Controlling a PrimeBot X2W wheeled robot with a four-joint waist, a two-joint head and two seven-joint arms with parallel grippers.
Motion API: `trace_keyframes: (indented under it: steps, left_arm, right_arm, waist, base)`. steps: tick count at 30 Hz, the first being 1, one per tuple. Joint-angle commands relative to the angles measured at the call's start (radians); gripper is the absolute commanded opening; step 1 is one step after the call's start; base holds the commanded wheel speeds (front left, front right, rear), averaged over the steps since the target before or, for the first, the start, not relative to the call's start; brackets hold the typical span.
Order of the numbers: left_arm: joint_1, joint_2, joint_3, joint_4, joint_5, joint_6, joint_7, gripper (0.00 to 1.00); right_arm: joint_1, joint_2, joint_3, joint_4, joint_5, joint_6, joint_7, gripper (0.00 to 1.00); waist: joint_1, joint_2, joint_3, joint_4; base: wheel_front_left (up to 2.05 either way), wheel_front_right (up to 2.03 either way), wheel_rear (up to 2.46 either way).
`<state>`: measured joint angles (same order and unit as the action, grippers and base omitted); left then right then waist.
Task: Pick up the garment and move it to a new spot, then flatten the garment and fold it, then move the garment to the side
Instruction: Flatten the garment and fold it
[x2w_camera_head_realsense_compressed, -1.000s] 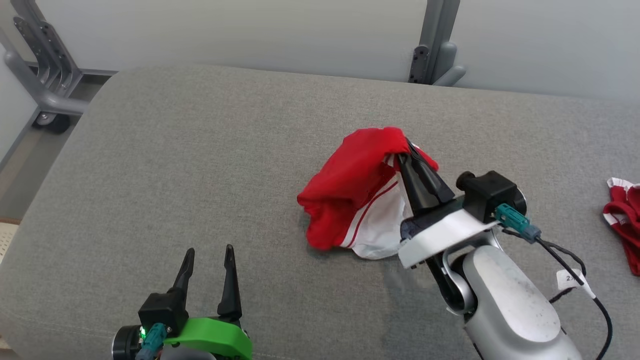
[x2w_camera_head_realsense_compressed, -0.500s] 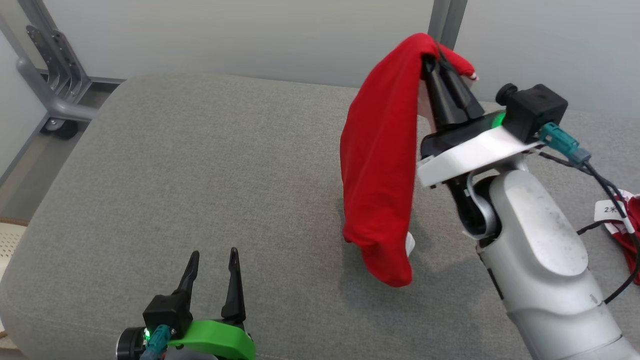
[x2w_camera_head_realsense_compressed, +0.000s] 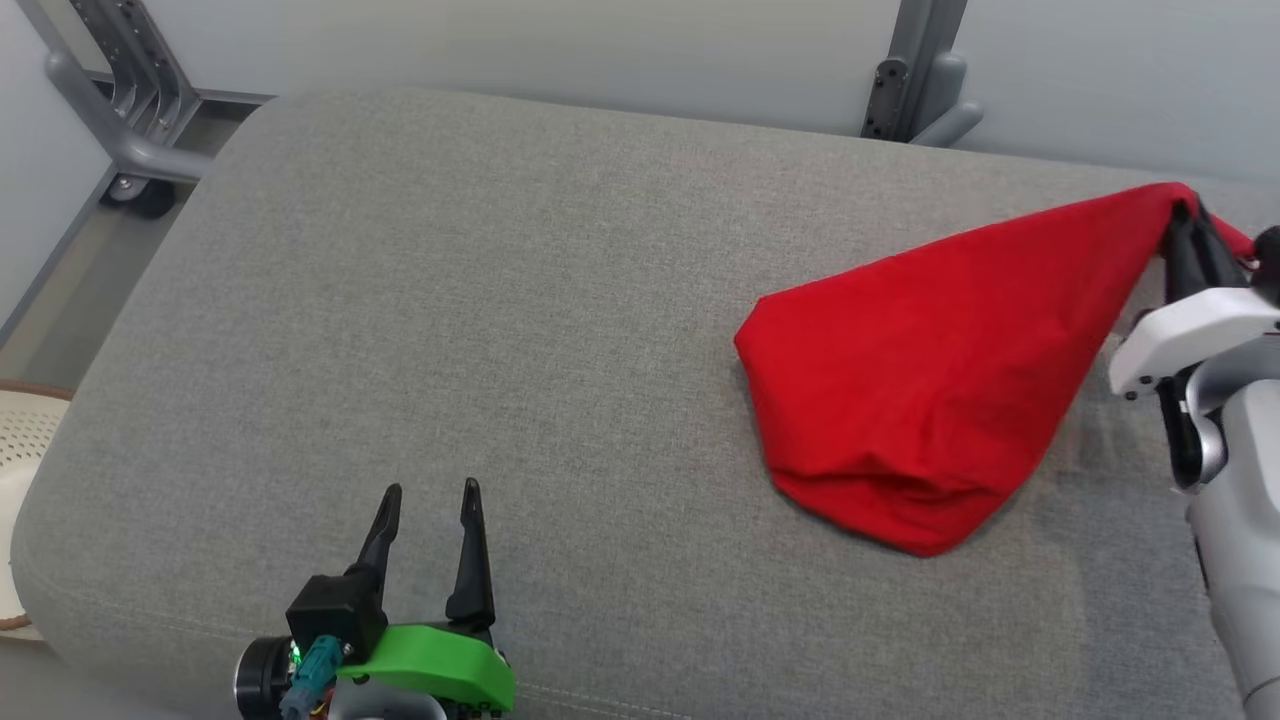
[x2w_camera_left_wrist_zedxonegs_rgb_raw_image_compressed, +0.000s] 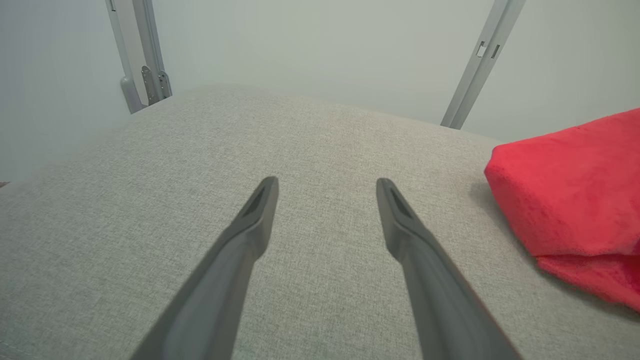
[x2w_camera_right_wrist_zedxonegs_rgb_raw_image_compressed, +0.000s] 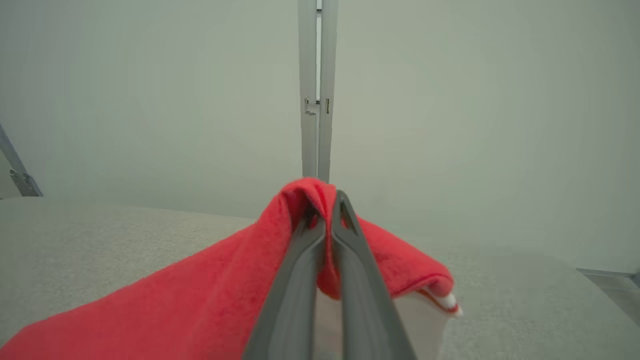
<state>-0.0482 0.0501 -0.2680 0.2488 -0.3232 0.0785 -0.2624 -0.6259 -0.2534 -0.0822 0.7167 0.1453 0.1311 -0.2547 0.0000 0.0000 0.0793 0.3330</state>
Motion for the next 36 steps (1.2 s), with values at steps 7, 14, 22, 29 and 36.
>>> trace_keyframes:
  steps: [7, 14, 22, 29, 36]
  left_arm:
    - [-0.033, 0.001, -0.010, 0.001, 0.008, -0.006, -0.003, 1.00]
    - [-0.023, 0.001, -0.015, 0.007, 0.015, -0.007, -0.003, 1.00]
    - [-0.013, 0.001, -0.021, 0.000, 0.018, -0.010, -0.003, 1.00]
    - [-0.014, 0.001, -0.015, -0.004, 0.025, -0.014, -0.003, 1.00]
    - [-0.029, 0.001, -0.023, -0.005, 0.013, -0.010, -0.003, 1.00]
  right_arm:
    - [-0.047, -0.018, -0.091, 0.119, -0.091, -0.001, -0.012, 1.00]
    - [0.021, 0.041, -0.045, -0.005, -0.094, -0.001, -0.011, 1.00]
    - [0.188, 0.063, 0.262, -0.143, 0.052, -0.001, -0.011, 1.00]
    - [0.259, 0.009, 0.504, -0.133, 0.095, -0.001, -0.011, 1.00]
    - [0.167, -0.036, 0.658, 0.022, 0.046, -0.001, 0.000, 1.00]
  waist:
    - [0.0000, 0.0000, 0.045, -0.012]
    - [0.0000, 0.0000, 0.027, -0.049]
    - [0.0000, 0.0000, 0.003, -0.069]
    - [0.0000, 0.0000, 0.008, -0.061]
    - [0.0000, 0.0000, 0.026, -0.023]
  base:
    - [0.00, 0.00, 0.00]
    - [0.00, 0.00, 0.00]
    - [0.00, 0.00, 0.00]
    - [0.00, 0.00, 0.00]
    - [0.00, 0.00, 0.00]
